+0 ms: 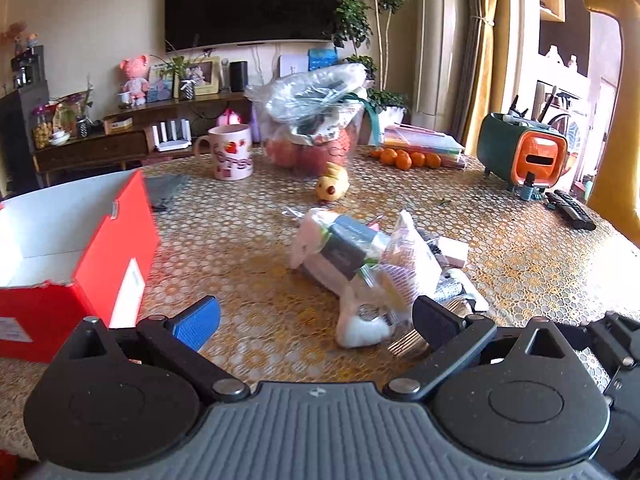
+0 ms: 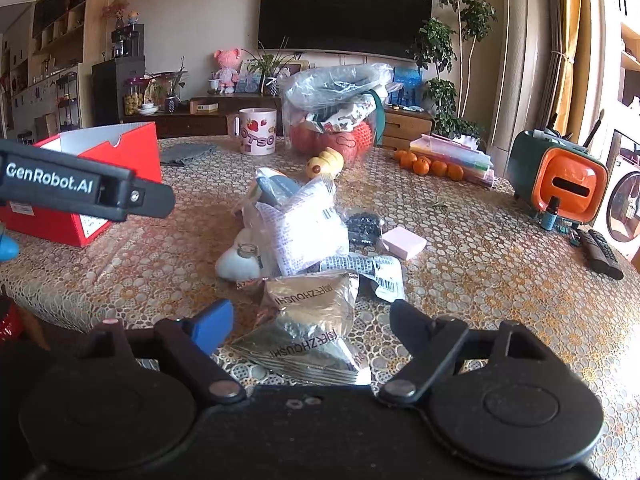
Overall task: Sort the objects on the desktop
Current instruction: 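Reach left tool to printed snack bag while right tool reaches gold foil bag, then close left tool on printed snack bag while right tool closes on gold foil bag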
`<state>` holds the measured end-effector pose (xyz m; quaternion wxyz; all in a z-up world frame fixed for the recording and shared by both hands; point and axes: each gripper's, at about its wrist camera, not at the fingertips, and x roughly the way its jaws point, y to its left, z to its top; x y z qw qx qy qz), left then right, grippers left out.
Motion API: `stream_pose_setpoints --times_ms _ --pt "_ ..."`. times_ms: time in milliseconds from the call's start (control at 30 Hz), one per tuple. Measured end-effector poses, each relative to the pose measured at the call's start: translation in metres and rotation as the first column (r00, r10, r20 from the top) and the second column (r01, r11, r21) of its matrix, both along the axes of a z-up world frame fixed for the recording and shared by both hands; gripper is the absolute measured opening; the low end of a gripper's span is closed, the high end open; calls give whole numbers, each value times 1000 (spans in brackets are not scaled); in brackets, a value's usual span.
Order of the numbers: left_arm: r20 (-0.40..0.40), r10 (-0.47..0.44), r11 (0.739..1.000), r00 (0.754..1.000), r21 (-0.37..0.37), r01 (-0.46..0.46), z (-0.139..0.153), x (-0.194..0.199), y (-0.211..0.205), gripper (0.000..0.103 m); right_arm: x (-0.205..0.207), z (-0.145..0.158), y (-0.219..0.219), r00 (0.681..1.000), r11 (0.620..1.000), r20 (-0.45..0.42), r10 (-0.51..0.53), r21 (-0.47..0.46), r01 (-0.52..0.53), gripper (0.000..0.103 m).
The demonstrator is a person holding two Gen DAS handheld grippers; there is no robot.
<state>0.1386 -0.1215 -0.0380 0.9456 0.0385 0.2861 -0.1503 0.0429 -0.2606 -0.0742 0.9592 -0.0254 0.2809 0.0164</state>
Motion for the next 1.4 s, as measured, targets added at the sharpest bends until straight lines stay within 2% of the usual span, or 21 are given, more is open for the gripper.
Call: stream_pose_setpoints --times_ms 300,600,733,833,900,967,1033,1200,1267,1400 --pt "-16 -78 996 997 35 79 -13 39 -43 103 23 -17 -8 998 1000 -53 14 27 -13 81" --pt "-36 -120 990 992 69 122 -22 63 -74 102 32 -20 -6 995 997 -86 46 63 -41 72" --pt "-57 -104 991 993 76 108 -28 69 -81 89 37 -22 -6 994 997 -97 42 72 -35 70" --pt "-71 -110 991 991 74 115 -32 73 -84 85 39 -22 -5 994 997 -100 37 69 -31 70" --pt "-74 -118 990 990 74 124 -33 74 -86 79 40 -23 -5 994 997 -102 36 67 -29 70" --pt "-83 -121 990 989 68 127 -35 75 -87 67 41 -24 -5 994 998 -105 33 63 -27 70" --pt "-87 -120 990 989 61 126 -35 76 -87 64 42 -25 -4 994 998 -107 29 59 -23 69" --pt "-89 -133 989 987 54 138 -31 76 -88 47 43 -24 -2 993 997 -109 35 67 -28 61" --pt "-90 -134 989 987 52 139 -31 75 -88 35 42 -24 -2 993 997 -109 37 67 -30 56" --pt "-93 -123 991 988 44 127 -29 72 -84 34 41 -21 -2 993 997 -112 37 66 -30 53"
